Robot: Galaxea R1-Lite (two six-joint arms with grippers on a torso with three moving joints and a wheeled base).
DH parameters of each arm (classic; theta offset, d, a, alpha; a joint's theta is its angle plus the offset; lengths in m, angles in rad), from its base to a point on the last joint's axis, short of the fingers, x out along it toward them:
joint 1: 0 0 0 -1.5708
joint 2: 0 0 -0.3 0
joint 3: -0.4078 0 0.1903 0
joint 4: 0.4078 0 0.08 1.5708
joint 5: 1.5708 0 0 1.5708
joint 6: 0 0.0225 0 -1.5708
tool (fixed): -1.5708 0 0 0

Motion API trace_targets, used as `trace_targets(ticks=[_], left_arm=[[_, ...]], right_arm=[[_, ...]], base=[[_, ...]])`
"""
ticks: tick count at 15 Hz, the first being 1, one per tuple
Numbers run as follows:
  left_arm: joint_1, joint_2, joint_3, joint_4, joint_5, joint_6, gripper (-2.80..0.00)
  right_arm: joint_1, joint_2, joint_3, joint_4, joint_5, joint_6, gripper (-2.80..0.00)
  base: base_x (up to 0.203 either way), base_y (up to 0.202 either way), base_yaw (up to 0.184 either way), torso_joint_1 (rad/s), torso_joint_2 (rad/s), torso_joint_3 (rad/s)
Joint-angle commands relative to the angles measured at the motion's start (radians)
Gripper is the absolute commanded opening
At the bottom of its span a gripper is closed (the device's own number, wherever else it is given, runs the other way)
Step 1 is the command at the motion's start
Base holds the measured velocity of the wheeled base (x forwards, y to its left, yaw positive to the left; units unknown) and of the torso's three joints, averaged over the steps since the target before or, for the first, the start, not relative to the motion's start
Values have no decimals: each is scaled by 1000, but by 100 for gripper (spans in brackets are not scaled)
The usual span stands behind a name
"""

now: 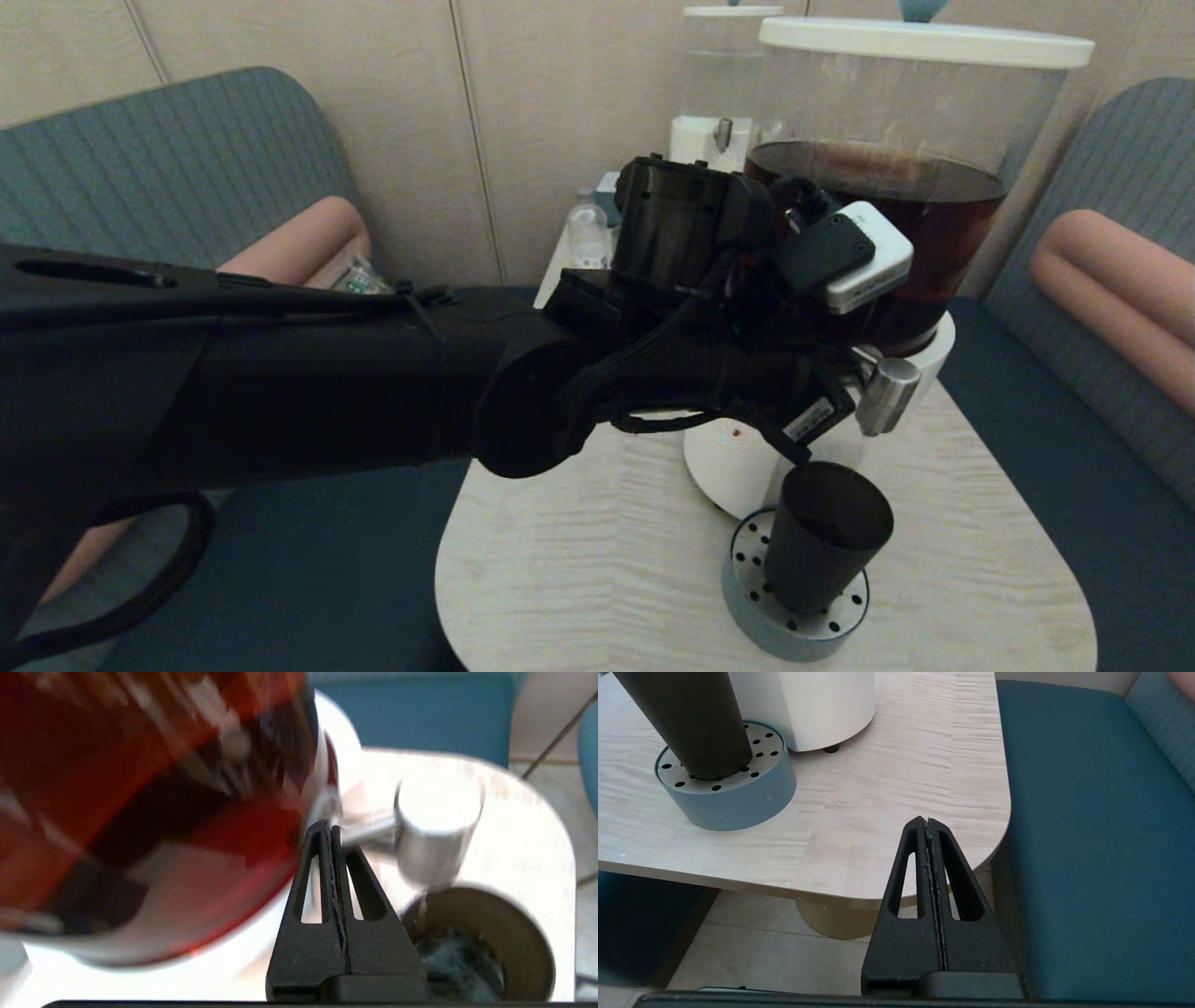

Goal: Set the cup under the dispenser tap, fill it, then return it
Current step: Turn off the faucet

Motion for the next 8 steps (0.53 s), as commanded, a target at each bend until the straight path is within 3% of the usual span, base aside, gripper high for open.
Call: trace_targets(ticks=[1,8], left_arm=[[1,-29,31,-2,0,0,-280],[16,-105,133,-27,34,-10,-280]], right_arm=[[0,1,0,1,0,0,-280],[0,1,0,1,0,0,-280]], base=[[0,0,0,0,0,0],[0,0,0,0,0,0]])
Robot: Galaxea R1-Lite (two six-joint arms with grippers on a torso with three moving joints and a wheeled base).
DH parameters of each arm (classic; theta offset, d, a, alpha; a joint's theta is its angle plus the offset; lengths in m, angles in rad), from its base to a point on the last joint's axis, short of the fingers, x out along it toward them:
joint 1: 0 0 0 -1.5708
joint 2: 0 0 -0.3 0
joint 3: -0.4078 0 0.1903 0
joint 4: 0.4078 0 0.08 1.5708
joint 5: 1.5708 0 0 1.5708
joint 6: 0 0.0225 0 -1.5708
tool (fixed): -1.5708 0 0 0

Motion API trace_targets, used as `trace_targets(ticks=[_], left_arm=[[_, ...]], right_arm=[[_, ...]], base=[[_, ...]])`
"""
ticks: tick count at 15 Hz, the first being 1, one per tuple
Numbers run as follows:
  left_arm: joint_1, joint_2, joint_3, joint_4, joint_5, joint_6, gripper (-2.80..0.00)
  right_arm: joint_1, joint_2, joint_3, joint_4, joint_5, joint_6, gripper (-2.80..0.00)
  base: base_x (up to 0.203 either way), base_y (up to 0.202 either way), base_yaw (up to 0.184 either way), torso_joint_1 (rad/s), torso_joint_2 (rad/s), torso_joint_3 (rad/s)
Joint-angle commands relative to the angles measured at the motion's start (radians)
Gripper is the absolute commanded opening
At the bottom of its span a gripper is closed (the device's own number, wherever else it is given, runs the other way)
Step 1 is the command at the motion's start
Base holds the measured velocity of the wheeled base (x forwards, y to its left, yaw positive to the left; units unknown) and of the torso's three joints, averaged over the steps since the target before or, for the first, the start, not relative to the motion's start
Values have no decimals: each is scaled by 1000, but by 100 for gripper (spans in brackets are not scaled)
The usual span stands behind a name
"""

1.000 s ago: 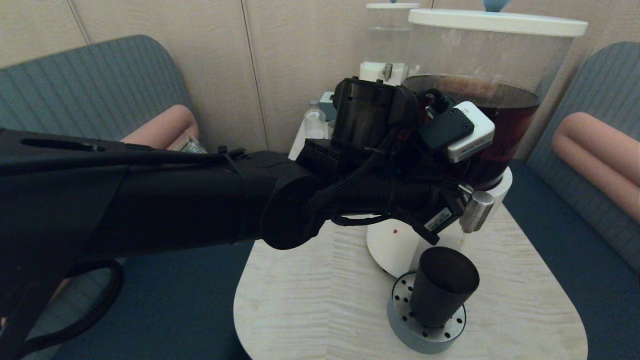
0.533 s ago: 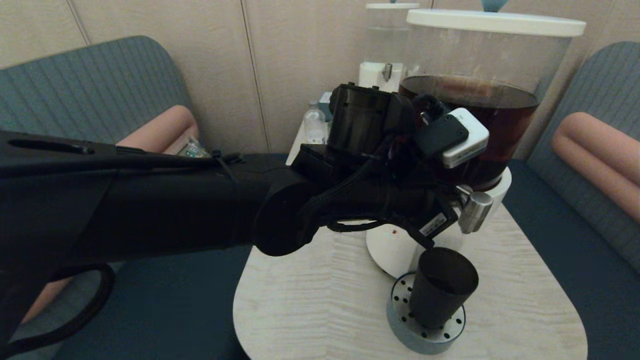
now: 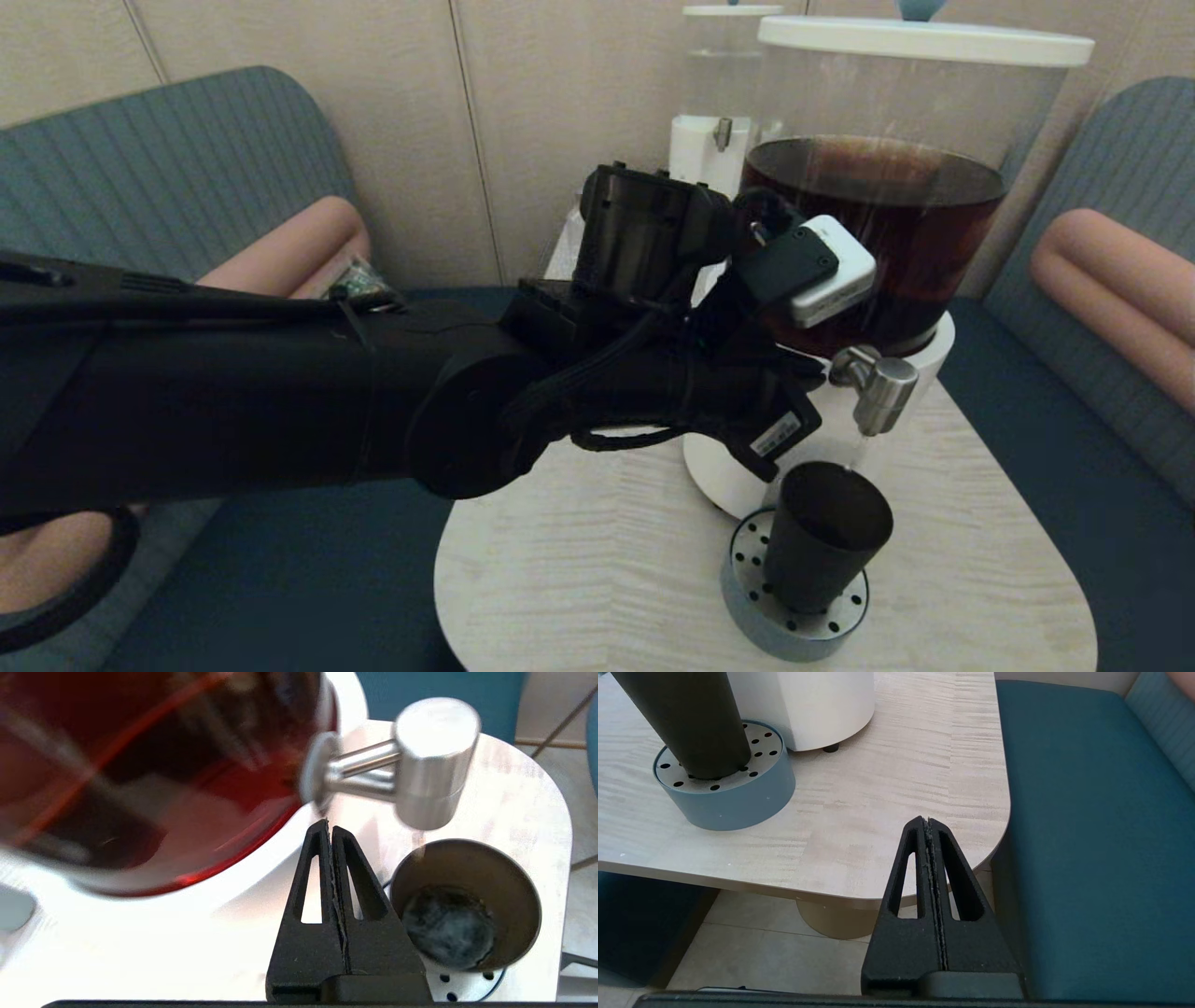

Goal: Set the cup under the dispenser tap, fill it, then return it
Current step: Turn off the faucet

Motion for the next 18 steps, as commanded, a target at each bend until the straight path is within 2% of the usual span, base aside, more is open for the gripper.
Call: trace_targets(ticks=[1,14,18], left_arm=[[4,-27,12,-10,0,1,-280],[-7,-55,55,-38,-11,-8,-280],[-12,-65,82,-82,-14,-15,-280]], right_arm=[[0,0,0,1,1,0,-280],[0,1,0,1,1,0,-280],[0,0,1,1,1,0,-280]], base=[[0,0,0,0,0,0],[0,0,0,0,0,0],[0,0,0,0,0,0]])
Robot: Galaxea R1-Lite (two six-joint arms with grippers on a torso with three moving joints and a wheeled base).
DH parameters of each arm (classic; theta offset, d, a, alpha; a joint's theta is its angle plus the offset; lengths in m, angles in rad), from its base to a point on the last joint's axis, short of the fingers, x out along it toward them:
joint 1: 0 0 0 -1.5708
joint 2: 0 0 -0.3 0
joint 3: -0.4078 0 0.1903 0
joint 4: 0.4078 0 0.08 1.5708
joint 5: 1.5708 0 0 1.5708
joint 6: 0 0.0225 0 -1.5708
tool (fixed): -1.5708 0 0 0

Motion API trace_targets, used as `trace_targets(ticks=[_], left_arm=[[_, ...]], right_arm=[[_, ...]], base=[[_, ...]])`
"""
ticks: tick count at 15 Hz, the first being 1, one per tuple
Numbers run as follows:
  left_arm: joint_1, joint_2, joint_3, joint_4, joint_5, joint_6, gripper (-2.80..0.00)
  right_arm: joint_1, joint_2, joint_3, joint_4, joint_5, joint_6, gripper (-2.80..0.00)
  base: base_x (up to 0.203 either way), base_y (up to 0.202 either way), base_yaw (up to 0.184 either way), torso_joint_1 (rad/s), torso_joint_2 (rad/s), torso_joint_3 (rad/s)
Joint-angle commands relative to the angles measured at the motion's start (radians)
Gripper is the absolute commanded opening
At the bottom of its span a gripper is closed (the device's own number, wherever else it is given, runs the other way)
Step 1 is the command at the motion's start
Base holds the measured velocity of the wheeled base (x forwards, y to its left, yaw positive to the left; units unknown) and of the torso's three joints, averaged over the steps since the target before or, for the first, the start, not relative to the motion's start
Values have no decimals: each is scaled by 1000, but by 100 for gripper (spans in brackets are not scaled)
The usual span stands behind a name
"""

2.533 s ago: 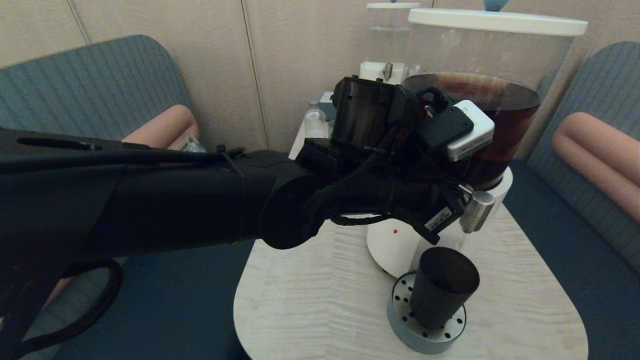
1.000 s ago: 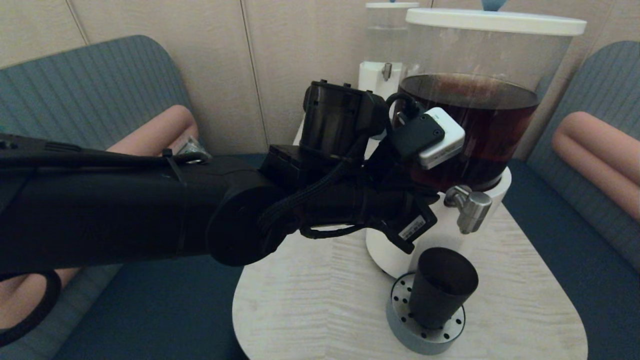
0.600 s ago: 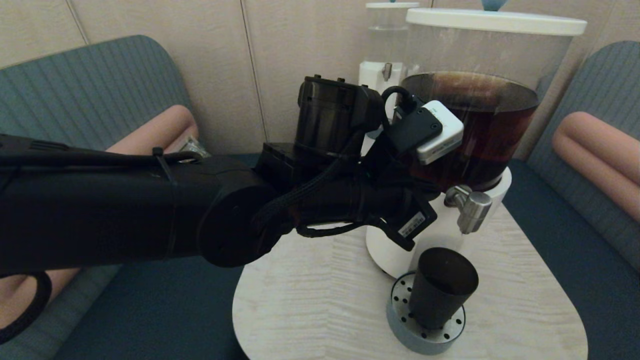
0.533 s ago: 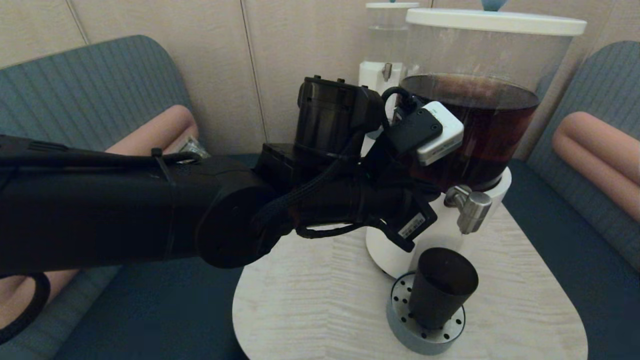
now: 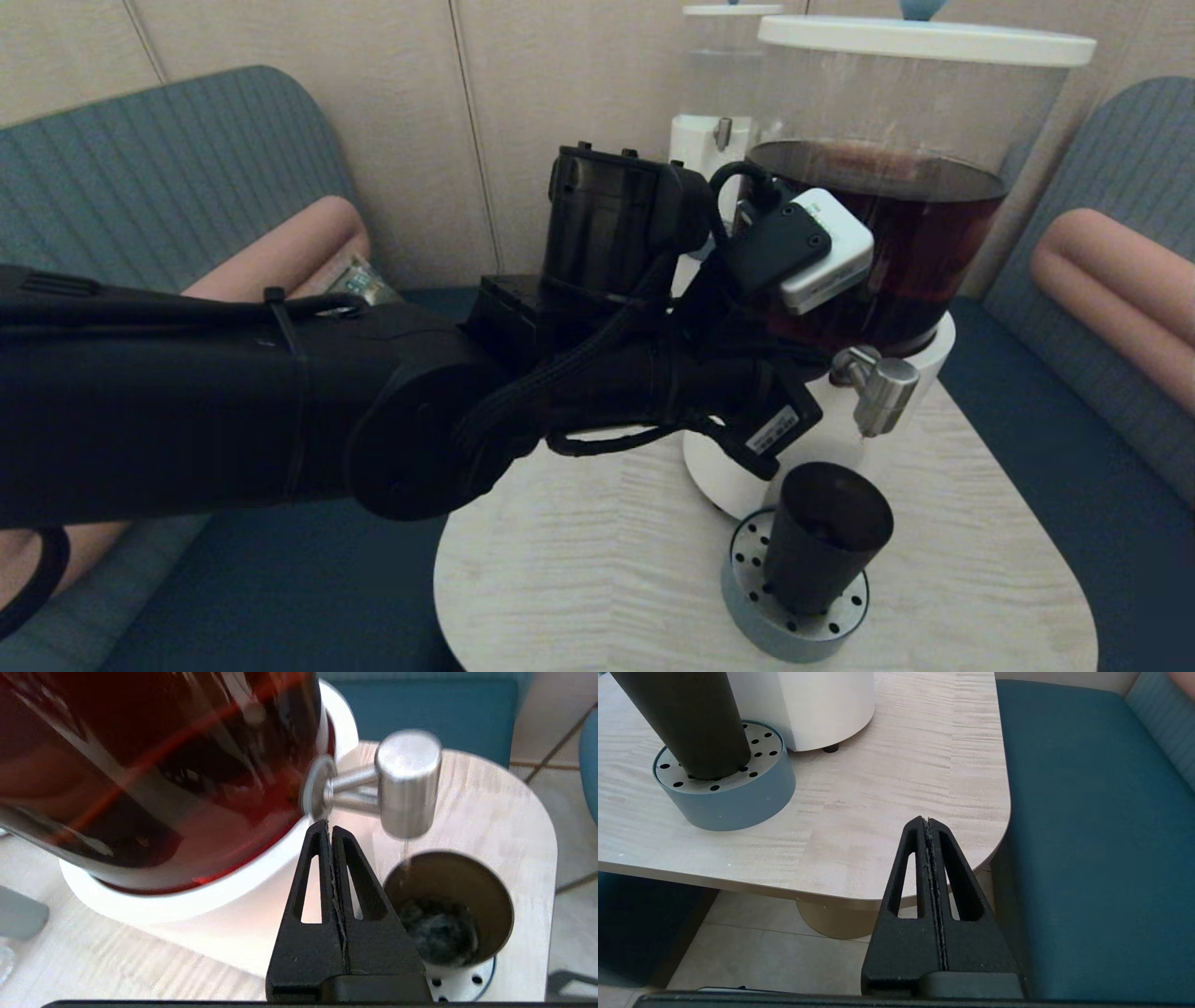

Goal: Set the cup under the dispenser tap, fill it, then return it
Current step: Turn off the faucet

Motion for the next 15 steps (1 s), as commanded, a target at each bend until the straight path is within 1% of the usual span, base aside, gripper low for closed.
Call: trace_targets(ticks=[1,5,15], left_arm=[[-4,-14,21,-10,-1,-5,-280],[-13,-18,43,-24,-12,-18,-280],[-19,31,-4,-37,-27,-17,-280]], right_arm=[[0,1,0,1,1,0,-280],[0,0,1,1,1,0,-280],[0,1,0,1,1,0,-280]], base=[[0,0,0,0,0,0],[0,0,0,0,0,0],[0,0,0,0,0,0]])
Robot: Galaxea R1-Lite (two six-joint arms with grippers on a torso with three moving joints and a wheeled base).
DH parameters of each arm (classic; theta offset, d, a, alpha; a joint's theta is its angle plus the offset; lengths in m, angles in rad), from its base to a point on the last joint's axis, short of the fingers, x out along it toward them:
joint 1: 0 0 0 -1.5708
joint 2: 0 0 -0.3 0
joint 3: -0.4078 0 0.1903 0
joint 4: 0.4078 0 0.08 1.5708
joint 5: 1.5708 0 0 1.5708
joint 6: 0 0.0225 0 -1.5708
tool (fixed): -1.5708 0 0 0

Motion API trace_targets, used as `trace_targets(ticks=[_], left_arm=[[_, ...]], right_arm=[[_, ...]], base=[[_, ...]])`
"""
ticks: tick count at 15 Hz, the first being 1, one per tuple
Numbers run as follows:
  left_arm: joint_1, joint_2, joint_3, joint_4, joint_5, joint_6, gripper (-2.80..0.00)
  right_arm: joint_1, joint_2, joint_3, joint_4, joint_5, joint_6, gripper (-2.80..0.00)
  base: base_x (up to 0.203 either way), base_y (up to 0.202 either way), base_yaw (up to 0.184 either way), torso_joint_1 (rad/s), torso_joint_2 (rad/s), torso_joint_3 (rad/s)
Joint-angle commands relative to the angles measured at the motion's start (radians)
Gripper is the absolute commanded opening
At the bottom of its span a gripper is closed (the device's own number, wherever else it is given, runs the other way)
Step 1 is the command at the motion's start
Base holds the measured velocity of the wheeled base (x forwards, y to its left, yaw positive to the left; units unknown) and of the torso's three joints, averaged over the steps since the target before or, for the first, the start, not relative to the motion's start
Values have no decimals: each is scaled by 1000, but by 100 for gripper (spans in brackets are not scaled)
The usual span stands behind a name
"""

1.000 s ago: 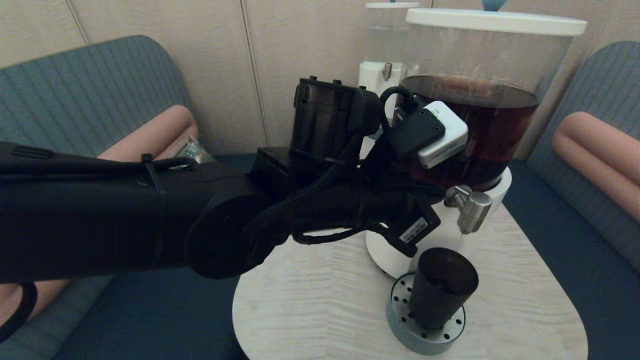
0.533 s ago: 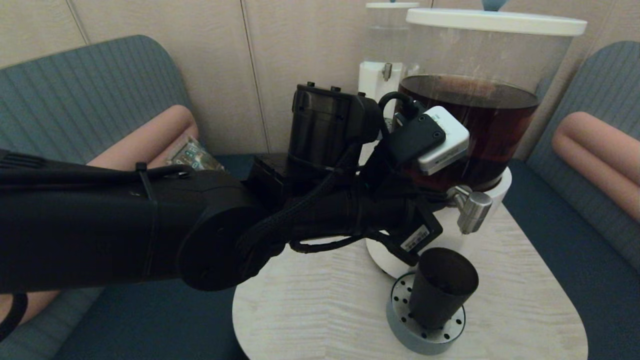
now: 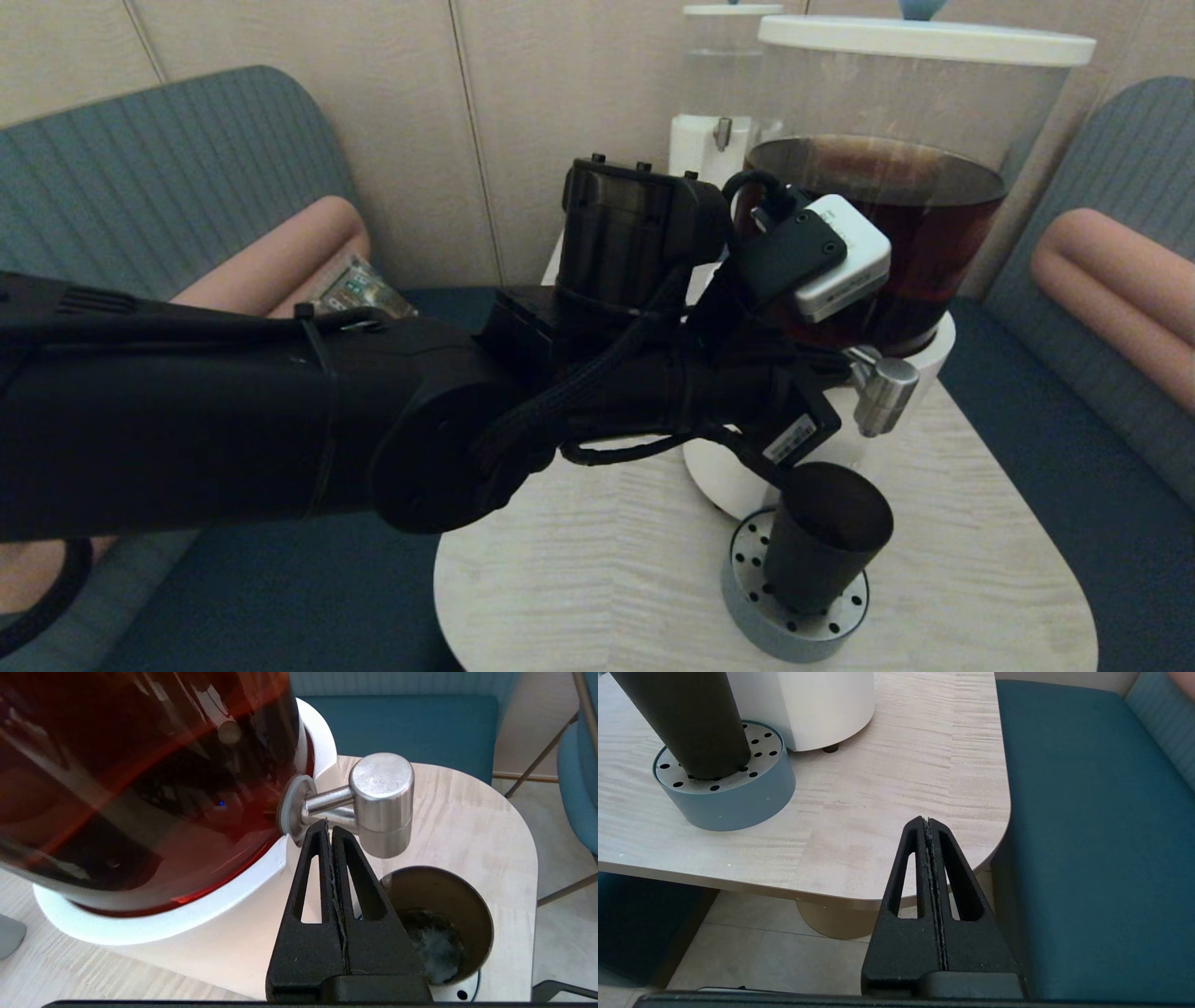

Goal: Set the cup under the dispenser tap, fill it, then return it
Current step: Turn off the faucet

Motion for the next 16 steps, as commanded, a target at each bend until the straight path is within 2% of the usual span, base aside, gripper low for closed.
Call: trace_targets(ticks=[1,16], left_arm=[[-5,16,-11,-2,-2,2,-280],[-16,79,-93,1,-2,1,-280]], right_arm=[[0,0,0,1,1,0,-280],[0,1,1,1,1,0,-280]], base=[[0,0,0,0,0,0],[0,0,0,0,0,0]])
